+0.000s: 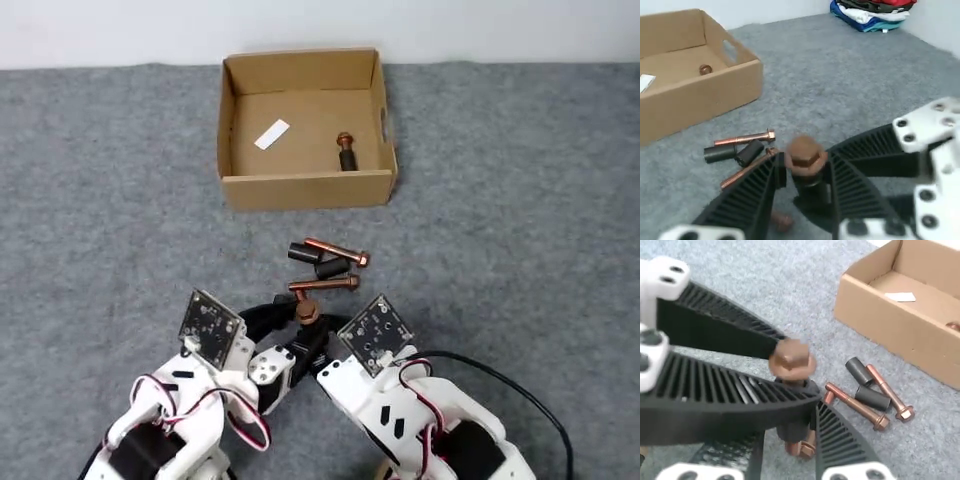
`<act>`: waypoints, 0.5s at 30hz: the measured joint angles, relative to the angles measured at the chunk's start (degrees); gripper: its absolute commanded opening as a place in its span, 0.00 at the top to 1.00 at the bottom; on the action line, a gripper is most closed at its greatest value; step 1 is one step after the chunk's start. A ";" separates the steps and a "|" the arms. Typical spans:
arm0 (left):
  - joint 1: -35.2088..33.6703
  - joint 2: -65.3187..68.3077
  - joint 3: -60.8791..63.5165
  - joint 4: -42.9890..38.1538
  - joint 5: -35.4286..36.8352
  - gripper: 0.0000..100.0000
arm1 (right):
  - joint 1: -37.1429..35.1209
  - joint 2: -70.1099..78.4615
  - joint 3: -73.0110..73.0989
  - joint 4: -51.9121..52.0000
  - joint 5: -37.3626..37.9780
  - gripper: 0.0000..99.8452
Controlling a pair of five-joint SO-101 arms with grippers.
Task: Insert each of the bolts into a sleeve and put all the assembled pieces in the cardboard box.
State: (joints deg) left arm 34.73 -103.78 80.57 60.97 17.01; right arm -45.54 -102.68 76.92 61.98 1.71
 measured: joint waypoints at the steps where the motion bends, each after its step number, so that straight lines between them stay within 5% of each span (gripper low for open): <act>1: -0.53 0.00 0.00 0.00 -0.18 0.87 | 0.00 0.00 0.00 0.00 0.00 0.99; 11: -2.20 0.00 -3.78 0.09 -0.62 0.88 | 0.00 0.00 -0.09 0.00 0.00 0.99; 15: -2.20 0.00 -7.12 0.09 -0.62 0.98 | 1.67 0.00 -0.09 0.00 0.00 0.99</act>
State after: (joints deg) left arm 32.53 -103.78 73.45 61.05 16.40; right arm -43.87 -102.68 76.84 61.98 1.71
